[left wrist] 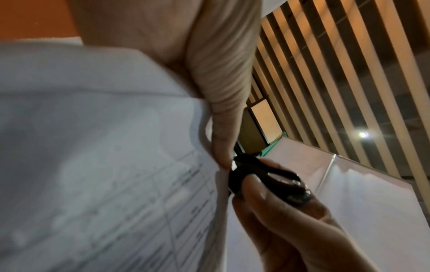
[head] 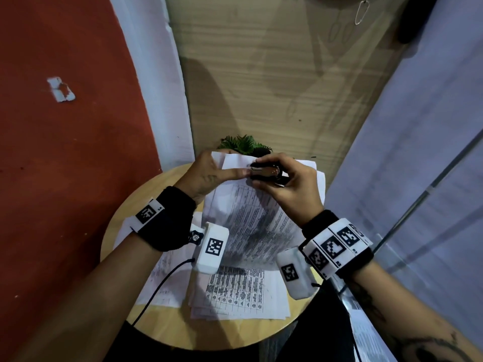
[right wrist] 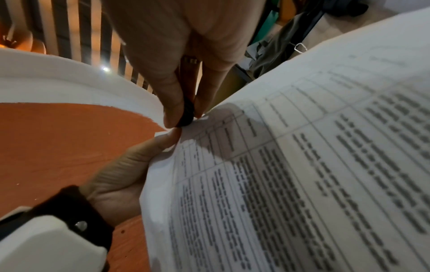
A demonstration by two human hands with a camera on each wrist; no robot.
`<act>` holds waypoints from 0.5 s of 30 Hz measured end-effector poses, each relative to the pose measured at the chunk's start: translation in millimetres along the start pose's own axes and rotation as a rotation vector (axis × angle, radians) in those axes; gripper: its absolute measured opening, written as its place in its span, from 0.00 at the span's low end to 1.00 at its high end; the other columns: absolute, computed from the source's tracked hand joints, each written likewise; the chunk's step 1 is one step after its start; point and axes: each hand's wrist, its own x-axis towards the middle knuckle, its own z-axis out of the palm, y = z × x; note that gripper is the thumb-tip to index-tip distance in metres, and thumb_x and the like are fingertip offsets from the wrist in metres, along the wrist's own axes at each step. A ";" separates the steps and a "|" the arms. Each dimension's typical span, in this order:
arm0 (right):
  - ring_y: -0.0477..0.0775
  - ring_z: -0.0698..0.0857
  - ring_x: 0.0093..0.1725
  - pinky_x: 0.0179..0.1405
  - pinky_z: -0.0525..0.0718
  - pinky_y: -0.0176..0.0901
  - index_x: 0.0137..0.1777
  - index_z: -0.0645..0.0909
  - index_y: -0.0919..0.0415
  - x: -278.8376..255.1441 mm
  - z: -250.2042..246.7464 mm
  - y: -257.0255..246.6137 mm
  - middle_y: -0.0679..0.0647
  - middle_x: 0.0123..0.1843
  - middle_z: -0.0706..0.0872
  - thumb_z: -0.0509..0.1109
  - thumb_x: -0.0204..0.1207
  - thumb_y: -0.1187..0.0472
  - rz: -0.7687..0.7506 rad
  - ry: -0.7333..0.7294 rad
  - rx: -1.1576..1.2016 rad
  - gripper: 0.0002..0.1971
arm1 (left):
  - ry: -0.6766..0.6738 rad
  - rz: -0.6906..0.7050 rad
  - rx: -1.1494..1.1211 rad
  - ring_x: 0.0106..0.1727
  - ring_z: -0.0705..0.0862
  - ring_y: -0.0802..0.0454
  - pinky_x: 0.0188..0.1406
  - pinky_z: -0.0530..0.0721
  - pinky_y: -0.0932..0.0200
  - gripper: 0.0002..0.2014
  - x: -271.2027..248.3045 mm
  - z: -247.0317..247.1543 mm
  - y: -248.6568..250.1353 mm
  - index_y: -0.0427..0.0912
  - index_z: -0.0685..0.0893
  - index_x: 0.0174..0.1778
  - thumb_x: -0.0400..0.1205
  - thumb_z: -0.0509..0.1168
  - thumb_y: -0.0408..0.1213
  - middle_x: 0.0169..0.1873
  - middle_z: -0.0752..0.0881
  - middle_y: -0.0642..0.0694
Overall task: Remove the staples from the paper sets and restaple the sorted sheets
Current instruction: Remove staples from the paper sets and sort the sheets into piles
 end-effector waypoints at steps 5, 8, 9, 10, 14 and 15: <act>0.52 0.84 0.46 0.41 0.86 0.51 0.47 0.84 0.68 -1.5 5.4 7.5 0.57 0.46 0.87 0.79 0.64 0.68 -0.211 0.036 -0.271 0.12 | 0.165 0.091 0.146 0.36 0.81 0.53 0.37 0.75 0.62 0.14 -0.3 9.1 -3.9 0.27 0.86 0.42 0.67 0.79 0.31 0.33 0.84 0.42; 0.59 0.85 0.43 0.38 0.84 0.53 0.46 0.85 0.68 -2.2 10.5 12.4 0.59 0.45 0.87 0.78 0.67 0.69 -0.320 0.051 -0.428 0.09 | 0.228 0.114 0.186 0.34 0.81 0.57 0.35 0.76 0.64 0.15 -0.6 14.9 -5.6 0.29 0.87 0.40 0.64 0.76 0.37 0.30 0.84 0.47; 0.61 0.85 0.42 0.38 0.84 0.52 0.46 0.85 0.68 -1.9 11.5 13.8 0.59 0.45 0.87 0.78 0.67 0.69 -0.329 0.056 -0.455 0.08 | 0.247 0.114 0.202 0.33 0.81 0.57 0.34 0.76 0.64 0.14 -0.4 16.3 -6.1 0.30 0.87 0.39 0.64 0.75 0.37 0.29 0.84 0.48; 0.62 0.85 0.42 0.38 0.83 0.52 0.46 0.85 0.68 -1.8 12.1 15.0 0.59 0.45 0.87 0.78 0.67 0.69 -0.335 0.059 -0.482 0.08 | 0.267 0.112 0.223 0.33 0.80 0.57 0.33 0.75 0.63 0.14 0.0 17.3 -6.6 0.31 0.87 0.38 0.64 0.75 0.38 0.28 0.84 0.47; 0.64 0.85 0.45 0.40 0.83 0.52 0.48 0.85 0.68 -2.2 14.6 18.9 0.61 0.47 0.87 0.78 0.64 0.74 -0.368 0.043 -0.563 0.13 | 0.319 0.108 0.295 0.29 0.79 0.63 0.31 0.75 0.65 0.13 0.8 19.8 -5.5 0.36 0.87 0.37 0.64 0.74 0.42 0.27 0.84 0.51; 0.64 0.85 0.45 0.40 0.83 0.52 0.48 0.85 0.69 -1.4 15.1 19.0 0.61 0.48 0.87 0.78 0.63 0.74 -0.370 0.045 -0.566 0.13 | 0.323 0.106 0.294 0.29 0.79 0.65 0.31 0.76 0.65 0.13 0.9 20.4 -4.9 0.37 0.87 0.37 0.64 0.74 0.42 0.27 0.84 0.53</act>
